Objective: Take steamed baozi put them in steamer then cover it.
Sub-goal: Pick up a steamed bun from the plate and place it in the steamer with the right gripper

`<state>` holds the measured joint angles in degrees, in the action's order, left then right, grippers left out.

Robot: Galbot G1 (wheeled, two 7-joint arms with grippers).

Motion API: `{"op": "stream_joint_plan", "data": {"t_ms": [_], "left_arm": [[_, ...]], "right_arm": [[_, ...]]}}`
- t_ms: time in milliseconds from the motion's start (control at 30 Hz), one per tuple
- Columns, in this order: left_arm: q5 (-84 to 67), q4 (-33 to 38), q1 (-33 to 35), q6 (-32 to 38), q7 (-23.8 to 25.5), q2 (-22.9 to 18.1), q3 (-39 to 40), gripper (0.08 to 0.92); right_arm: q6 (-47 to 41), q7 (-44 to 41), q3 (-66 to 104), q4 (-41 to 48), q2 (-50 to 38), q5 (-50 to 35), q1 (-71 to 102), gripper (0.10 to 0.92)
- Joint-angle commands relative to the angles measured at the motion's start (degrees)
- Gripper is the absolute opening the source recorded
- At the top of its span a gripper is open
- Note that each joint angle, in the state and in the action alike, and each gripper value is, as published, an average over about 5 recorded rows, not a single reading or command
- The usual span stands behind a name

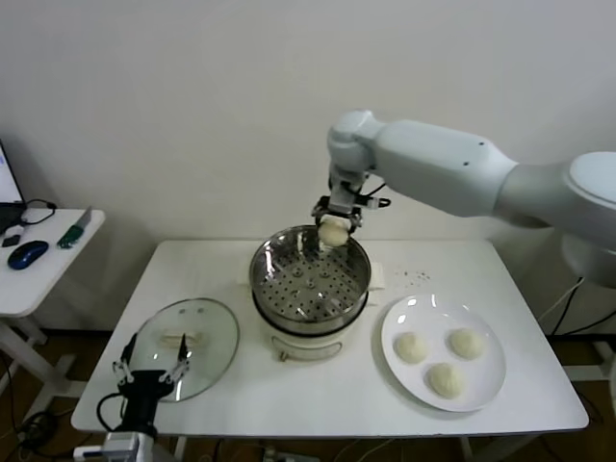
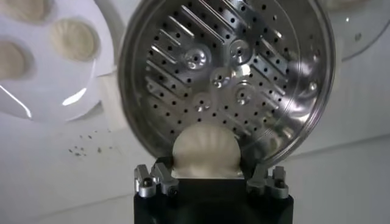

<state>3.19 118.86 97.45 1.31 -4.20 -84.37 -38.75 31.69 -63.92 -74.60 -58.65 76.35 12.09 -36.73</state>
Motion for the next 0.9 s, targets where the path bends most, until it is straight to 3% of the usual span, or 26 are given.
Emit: {"op": "stream_joint_plan", "data": {"t_ms": [33, 300, 667, 900], "left_arm": [[0.18, 0.32, 0.32, -0.34, -0.72, 0.27, 0.07, 0.823], [-0.24, 0.39, 1.17, -0.13, -1.6, 0.99, -0.27, 0.823], [-0.32, 0.18, 1.18, -0.1, -1.71, 0.75, -0.2, 0.823], [-0.45, 0.17, 1.37, -0.09, -1.83, 0.79, -0.32, 0.823]], "right_arm": [[6.8, 2.66, 2.69, 5.93, 8.59, 14.02, 6.84, 0.712], [9.27, 5.03, 3.56, 11.06, 9.93, 20.69, 11.45, 0.712], [8.82, 5.64, 4.46, 15.08, 11.58, 22.48, 14.62, 0.718], [6.92, 4.87, 3.99, 14.31, 11.24, 21.22, 14.53, 0.811]]}}
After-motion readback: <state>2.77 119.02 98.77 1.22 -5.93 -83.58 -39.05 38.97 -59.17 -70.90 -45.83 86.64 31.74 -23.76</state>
